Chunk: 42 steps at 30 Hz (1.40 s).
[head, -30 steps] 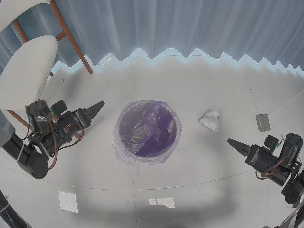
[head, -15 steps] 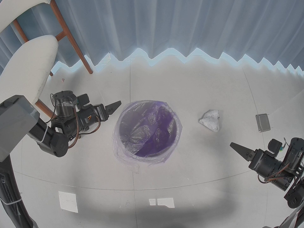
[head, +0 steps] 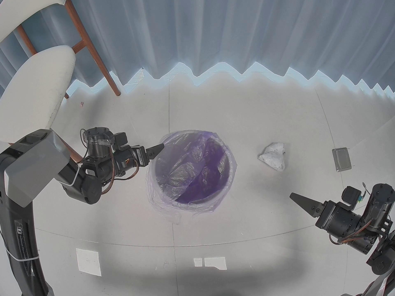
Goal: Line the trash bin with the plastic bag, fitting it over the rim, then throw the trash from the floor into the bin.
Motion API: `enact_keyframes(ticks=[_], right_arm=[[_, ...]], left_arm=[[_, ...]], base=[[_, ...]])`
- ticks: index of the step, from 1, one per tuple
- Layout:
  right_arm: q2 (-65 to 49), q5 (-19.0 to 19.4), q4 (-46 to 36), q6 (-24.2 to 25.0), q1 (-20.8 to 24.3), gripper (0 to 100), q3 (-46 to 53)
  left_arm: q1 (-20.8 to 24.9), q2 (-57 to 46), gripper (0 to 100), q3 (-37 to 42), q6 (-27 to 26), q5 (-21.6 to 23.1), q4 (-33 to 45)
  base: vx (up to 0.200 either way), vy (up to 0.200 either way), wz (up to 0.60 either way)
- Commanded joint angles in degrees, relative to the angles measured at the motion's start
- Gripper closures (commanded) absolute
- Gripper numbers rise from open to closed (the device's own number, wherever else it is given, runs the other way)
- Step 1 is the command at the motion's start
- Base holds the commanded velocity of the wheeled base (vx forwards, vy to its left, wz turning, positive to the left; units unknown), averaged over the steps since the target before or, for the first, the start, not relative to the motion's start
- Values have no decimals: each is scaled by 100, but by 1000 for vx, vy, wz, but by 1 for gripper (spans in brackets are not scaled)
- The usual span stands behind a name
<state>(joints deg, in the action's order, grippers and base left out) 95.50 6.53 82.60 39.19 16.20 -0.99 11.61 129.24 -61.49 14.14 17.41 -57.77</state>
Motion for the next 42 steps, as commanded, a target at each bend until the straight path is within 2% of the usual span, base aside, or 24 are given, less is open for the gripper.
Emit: enact_keyframes(ticks=[1,2,13,18,21,28,29,31,32,39,42], right_arm=[[48,-38,-7,62,190,0,99],[48,-38,-7,62,190,0,99],[56,-47,1,71,190,0,99],[56,-47,1,62,190,0,99],[56,-47,1,71,199,0,99],[65,-47,1,89,190,0,99],[65,-47,1,89,190,0,99],[74,-38,-7,115,199,0,99],[83,-38,-7,124,199,0,99],[91,-38,-7,176,217,0,99],[83,-47,-7,229,217,0,99]], left_arm=[[-9,180,0,-100,-8,-1,-15],[-9,189,100,-118,-8,-1,-24],[-36,162,100,-118,45,26,-6],[-36,101,100,-74,229,-9,-15],[-159,22,100,23,212,-97,-85],[-211,-945,100,1447,186,52,-120],[-211,-945,100,1447,186,52,-120],[-176,-1209,100,2044,115,70,-112],[-167,-1209,0,2106,98,70,-112],[-211,-892,0,2317,-69,17,-261],[-211,-549,0,2291,-105,-18,-577]], base=[[0,0,0],[0,0,0],[0,0,0],[0,0,0],[0,0,0],[0,0,0],[0,0,0],[0,0,0],[0,0,0],[0,0,0],[0,0,0]])
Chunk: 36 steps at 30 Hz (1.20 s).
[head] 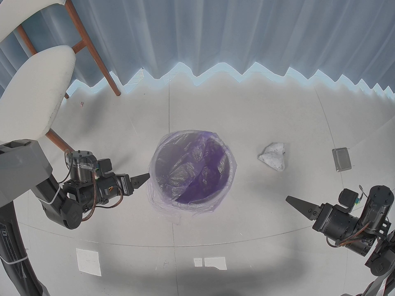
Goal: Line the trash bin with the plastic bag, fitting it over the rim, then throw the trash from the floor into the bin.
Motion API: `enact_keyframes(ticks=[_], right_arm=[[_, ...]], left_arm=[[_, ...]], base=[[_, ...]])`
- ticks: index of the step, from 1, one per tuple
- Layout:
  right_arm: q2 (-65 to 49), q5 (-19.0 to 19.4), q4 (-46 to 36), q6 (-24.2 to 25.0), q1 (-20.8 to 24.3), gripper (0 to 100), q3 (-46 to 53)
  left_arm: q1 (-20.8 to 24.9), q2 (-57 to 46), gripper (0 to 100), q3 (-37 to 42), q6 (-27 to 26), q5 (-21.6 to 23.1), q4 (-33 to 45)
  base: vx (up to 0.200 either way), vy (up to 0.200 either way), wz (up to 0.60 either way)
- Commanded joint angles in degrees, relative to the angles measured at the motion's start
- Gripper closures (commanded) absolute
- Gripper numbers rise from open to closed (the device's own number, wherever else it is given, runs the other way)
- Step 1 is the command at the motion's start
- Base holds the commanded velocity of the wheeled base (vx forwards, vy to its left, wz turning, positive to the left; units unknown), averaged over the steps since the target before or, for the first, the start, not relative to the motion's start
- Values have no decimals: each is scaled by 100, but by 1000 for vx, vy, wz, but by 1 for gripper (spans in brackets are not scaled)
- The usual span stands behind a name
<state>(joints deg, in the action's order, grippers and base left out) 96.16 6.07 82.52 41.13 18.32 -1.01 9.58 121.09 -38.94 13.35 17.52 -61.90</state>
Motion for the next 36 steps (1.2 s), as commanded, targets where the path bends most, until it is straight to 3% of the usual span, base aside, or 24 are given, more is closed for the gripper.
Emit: enact_keyframes(ticks=[1,22,27,36], right_arm=[[17,-1,1,44,5,0,101],[105,8,19,273,13,0,101],[114,8,10,273,40,0,101],[105,8,27,273,93,0,101]], left_arm=[[-18,380,0,44,-25,-38,-278],[-18,1075,0,53,-219,-82,-779],[-27,1330,0,-685,-245,-477,-691],[-44,1426,0,-1749,-227,-574,-41]], base=[[0,0,0],[0,0,0],[0,0,0],[0,0,0]])
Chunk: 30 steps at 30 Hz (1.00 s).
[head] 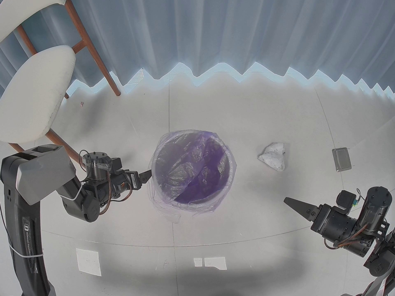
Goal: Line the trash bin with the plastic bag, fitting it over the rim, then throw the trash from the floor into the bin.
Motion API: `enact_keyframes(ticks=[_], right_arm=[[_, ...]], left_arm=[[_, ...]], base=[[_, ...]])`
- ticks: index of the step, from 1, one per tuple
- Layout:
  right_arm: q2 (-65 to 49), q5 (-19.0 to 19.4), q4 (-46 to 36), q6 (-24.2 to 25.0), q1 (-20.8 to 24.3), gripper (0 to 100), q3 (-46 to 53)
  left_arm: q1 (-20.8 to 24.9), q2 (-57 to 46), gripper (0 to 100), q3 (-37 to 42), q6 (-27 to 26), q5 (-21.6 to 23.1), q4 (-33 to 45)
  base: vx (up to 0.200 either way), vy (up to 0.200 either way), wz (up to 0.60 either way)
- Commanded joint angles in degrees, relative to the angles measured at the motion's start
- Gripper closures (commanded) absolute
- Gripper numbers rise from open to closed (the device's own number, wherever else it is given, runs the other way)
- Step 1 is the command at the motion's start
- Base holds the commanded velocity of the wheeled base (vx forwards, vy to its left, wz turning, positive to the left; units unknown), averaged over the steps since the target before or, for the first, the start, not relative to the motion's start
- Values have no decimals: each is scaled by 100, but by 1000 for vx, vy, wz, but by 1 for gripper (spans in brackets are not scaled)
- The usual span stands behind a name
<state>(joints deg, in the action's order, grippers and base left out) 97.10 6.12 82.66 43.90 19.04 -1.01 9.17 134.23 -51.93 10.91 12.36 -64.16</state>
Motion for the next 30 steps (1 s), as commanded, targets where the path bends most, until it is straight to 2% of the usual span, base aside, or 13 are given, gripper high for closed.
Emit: enact_keyframes(ticks=[1,17,20,30], right_arm=[[11,3,13,5,21,0,101],[2,-225,4,5,38,0,101],[11,-225,4,5,73,0,101],[20,-225,-5,110,152,0,101]], left_arm=[[-3,121,0,-458,16,-58,193],[-3,736,0,-1926,25,-102,1037],[-11,947,0,-2181,25,-269,1107],[-73,1176,0,-2401,25,-304,1274]], base=[[0,0,0],[0,0,0],[0,0,0],[0,0,0]])
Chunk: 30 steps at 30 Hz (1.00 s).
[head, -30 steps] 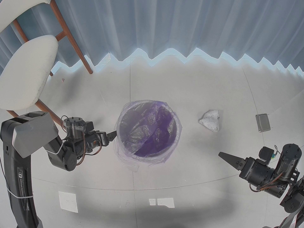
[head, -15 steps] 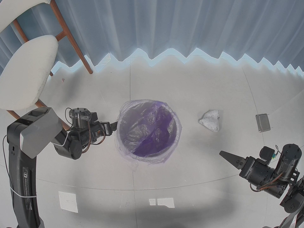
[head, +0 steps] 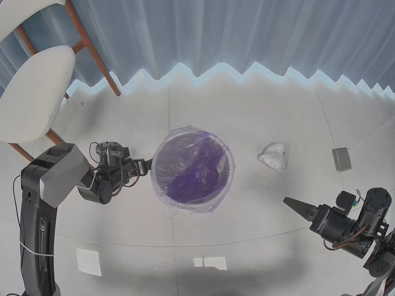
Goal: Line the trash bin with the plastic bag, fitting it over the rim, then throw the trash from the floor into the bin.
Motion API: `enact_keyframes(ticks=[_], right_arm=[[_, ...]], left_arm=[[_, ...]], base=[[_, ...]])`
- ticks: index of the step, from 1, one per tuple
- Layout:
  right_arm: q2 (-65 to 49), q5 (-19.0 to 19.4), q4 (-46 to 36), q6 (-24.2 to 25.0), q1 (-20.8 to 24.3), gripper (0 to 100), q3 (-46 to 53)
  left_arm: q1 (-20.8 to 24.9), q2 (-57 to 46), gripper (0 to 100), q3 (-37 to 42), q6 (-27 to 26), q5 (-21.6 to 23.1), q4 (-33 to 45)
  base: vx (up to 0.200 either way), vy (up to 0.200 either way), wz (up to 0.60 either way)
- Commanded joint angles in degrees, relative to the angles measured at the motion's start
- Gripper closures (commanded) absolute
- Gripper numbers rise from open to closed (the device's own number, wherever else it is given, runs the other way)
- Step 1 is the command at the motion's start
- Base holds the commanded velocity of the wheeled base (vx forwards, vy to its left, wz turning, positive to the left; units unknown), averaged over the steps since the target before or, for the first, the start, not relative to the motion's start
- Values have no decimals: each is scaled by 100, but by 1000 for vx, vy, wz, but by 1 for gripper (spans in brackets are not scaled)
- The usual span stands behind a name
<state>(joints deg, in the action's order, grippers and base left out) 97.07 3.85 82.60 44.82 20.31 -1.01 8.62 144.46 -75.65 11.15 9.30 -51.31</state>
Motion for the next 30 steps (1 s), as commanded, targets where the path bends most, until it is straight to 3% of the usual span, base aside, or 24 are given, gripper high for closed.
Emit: enact_keyframes(ticks=[1,5,30], right_arm=[[22,1,1,35,34,0,101],[22,1,1,61,34,0,101],[13,-16,-7,88,34,0,101]], left_arm=[[-36,179,0,-19,10,-16,-11],[-106,311,0,-19,10,-201,-19],[-62,961,0,-362,10,-332,-81]], base=[[0,0,0],[0,0,0],[0,0,0]])
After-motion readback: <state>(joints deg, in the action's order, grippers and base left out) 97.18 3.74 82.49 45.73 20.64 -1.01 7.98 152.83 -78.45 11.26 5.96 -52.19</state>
